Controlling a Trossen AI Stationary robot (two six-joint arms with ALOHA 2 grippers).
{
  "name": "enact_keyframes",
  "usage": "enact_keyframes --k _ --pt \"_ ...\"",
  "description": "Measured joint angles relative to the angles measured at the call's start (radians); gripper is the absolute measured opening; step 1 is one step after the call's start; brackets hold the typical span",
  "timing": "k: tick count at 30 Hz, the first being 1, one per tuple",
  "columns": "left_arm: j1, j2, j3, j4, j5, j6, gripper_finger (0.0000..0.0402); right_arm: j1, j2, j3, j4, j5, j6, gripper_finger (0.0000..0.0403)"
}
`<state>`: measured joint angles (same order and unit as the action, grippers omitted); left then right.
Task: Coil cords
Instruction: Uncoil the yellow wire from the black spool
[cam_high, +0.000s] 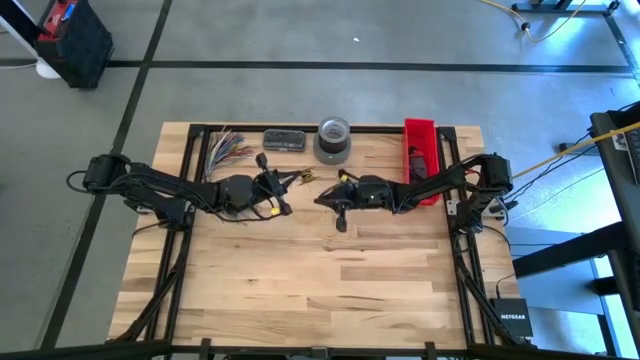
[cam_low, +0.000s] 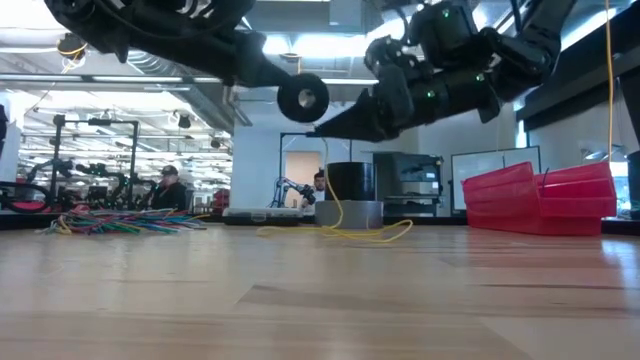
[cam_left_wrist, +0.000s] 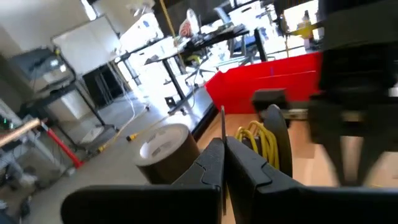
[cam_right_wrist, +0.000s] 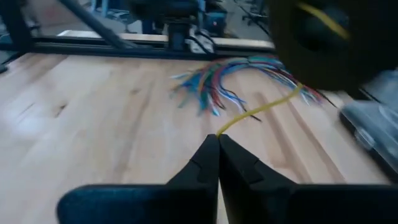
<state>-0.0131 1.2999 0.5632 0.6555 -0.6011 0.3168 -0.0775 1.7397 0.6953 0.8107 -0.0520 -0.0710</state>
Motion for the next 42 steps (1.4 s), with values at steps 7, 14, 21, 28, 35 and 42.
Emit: enact_keyframes --k 7,14,21,28,35,42 --pt "0.023 0.000 0.000 -0.052 -0.002 -0.025 0.0000 0.091 -0.001 0.042 -0.040 0.061 -0.131 0.0005" --pt "0.023 0.000 0.000 -0.168 -0.008 0.068 0.0000 0.155 -0.101 0.061 -0.189 0.295 -0.301 0.0003" --pt "0.018 0.000 0.000 -0.204 -0.008 0.081 0.0000 0.156 -0.247 0.060 -0.401 0.415 -0.319 0.0002" --pt "-0.014 0.000 0.003 -0.192 -0.005 0.132 0.0000 0.153 -0.325 0.049 -0.581 0.556 -0.335 0.0004" --pt "-0.064 -0.002 0.050 -0.195 -0.014 0.169 0.0000 0.087 -0.295 0.048 -0.725 0.521 -0.241 0.0005" --pt "-0.080 -0.002 0.056 -0.197 -0.039 0.185 0.0000 0.035 -0.245 0.048 -0.750 0.477 -0.058 0.0006"
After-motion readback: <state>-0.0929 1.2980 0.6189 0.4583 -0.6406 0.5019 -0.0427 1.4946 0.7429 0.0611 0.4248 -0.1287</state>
